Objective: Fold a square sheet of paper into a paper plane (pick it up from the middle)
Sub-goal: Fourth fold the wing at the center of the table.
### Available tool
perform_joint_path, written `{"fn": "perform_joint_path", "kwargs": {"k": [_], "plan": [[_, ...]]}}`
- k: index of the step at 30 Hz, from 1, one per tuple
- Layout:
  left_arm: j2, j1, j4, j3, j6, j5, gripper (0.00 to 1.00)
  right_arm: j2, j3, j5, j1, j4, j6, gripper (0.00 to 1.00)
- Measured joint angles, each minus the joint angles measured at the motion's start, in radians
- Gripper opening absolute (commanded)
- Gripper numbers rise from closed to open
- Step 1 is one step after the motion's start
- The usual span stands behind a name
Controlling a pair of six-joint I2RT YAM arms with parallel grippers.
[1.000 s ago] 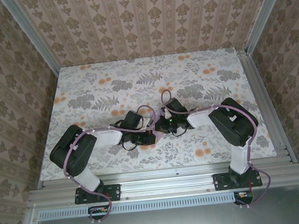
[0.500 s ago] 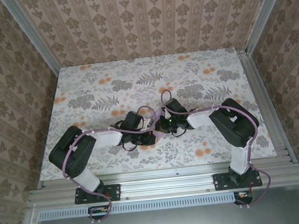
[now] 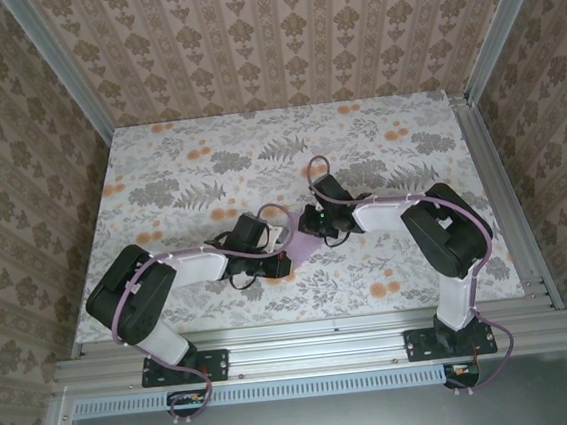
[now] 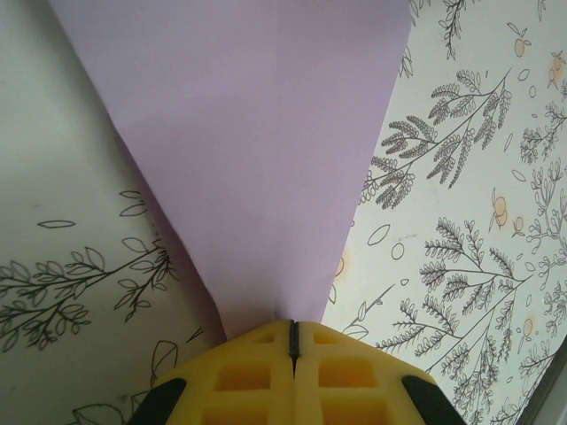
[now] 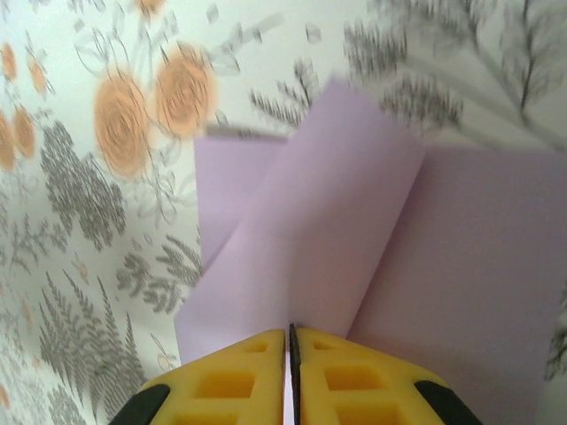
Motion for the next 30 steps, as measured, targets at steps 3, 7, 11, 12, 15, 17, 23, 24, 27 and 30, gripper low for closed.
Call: {"fn": "perform_joint_path", "kwargs": {"k": [3,7,11,12,15,17,23,24,27,30], "plan": [[-0.008,0.002,-0.002,-0.008,0.007,0.001,0.0,0.011,0.022,0.014,-0.013,-0.001,-0.007,0.14],[-0.02,0.003,-0.005,-0.019,0.011,0.002,0.0,0.036,0.044,0.02,-0.026,-0.013,-0.021,0.14],[-0.024,0.006,-0.011,-0.021,0.018,0.002,0.0,0.06,0.059,0.018,-0.037,-0.025,-0.038,0.14],[-0.026,0.009,-0.011,-0.023,0.02,0.002,0.0,0.061,0.06,0.013,-0.04,-0.025,-0.043,0.14],[-0.029,0.011,-0.014,-0.025,0.023,0.005,0.0,0.061,0.061,0.0,-0.042,-0.024,-0.055,0.14],[-0.029,0.016,-0.017,-0.025,0.024,0.008,0.0,0.059,0.061,-0.008,-0.038,-0.023,-0.062,0.15],[-0.029,0.017,-0.022,-0.025,0.026,0.015,0.0,-0.022,-0.006,-0.043,-0.004,0.017,-0.059,0.15],[-0.029,0.017,-0.022,-0.025,0.026,0.016,0.0,-0.039,-0.023,-0.05,0.01,0.026,-0.055,0.15],[-0.029,0.018,-0.022,-0.024,0.026,0.017,0.0,-0.067,-0.047,-0.066,0.056,0.045,-0.045,0.15],[-0.028,0.019,-0.023,-0.024,0.027,0.019,0.0,-0.068,-0.058,-0.076,0.098,0.062,-0.032,0.15]]}}
